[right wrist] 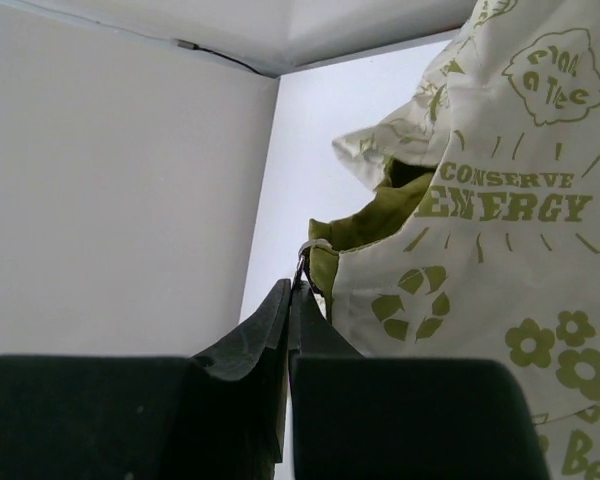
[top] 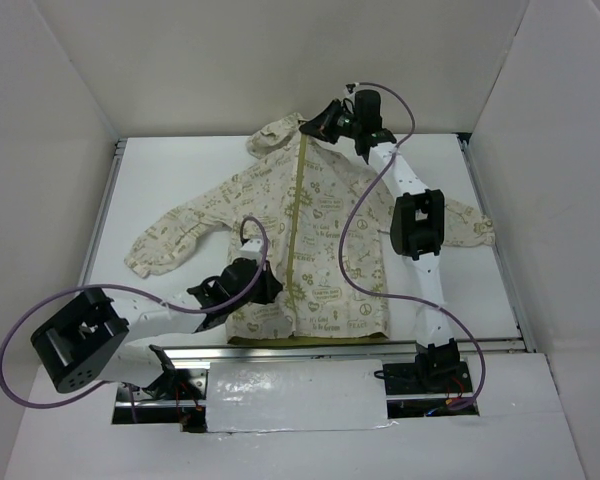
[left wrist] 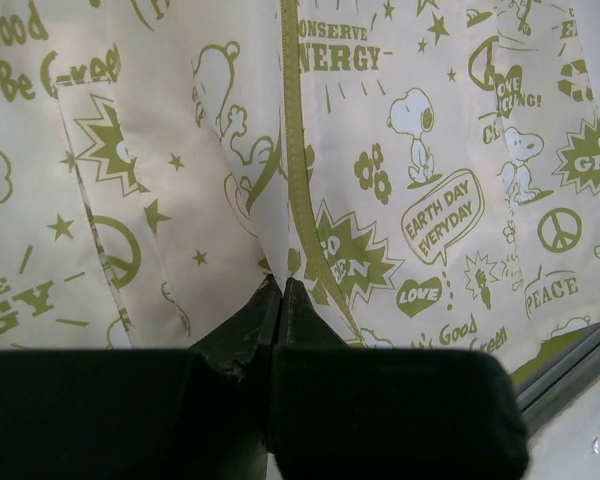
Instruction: Zip up the jacket
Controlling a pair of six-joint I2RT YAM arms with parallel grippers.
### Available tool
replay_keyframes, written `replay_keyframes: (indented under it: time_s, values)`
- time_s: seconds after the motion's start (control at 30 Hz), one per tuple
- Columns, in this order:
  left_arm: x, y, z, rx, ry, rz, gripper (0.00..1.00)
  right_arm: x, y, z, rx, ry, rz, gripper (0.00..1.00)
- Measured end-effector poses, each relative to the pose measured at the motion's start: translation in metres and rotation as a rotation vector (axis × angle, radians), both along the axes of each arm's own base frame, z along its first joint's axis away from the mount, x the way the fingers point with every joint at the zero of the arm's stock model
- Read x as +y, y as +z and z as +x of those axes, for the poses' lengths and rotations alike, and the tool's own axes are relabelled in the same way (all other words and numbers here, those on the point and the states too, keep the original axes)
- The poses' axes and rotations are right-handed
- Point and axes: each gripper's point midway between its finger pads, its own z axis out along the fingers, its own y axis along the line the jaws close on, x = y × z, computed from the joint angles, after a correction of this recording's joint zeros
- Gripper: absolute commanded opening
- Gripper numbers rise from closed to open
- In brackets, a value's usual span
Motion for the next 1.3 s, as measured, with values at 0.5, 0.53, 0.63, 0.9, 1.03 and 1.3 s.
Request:
replay_keyframes:
  time_s: [0.5,0.53,0.63,0.9,1.03,1.3]
  values:
    - [0.040,0.008,-0.016,0.084,0.091,0.130,0.99,-0.046,0.051,0.017,-0.154,-0.137,-0.107,0.80]
    - [0.046,0.021,-0.009,0.073,0.137,0.124,0.99,-0.052,0.063,0.011,-0.160,-0.150,-0.131,0.83]
    - [0.074,0.060,0.024,0.036,0.302,0.101,0.99,-0.069,0.125,-0.025,-0.215,-0.194,-0.193,1.00]
    - [0.178,0.178,0.069,-0.039,0.742,0.085,0.99,-0.117,0.289,-0.320,-0.602,-0.293,-0.270,1.00]
    - [0.196,0.252,0.044,-0.192,0.740,0.018,0.99,-0.169,0.283,-0.446,-0.745,-0.423,-0.228,1.00]
    - [0.264,0.300,-0.032,-0.334,0.847,0.104,0.99,-0.220,0.171,-0.478,-0.418,-0.548,-0.470,1.00]
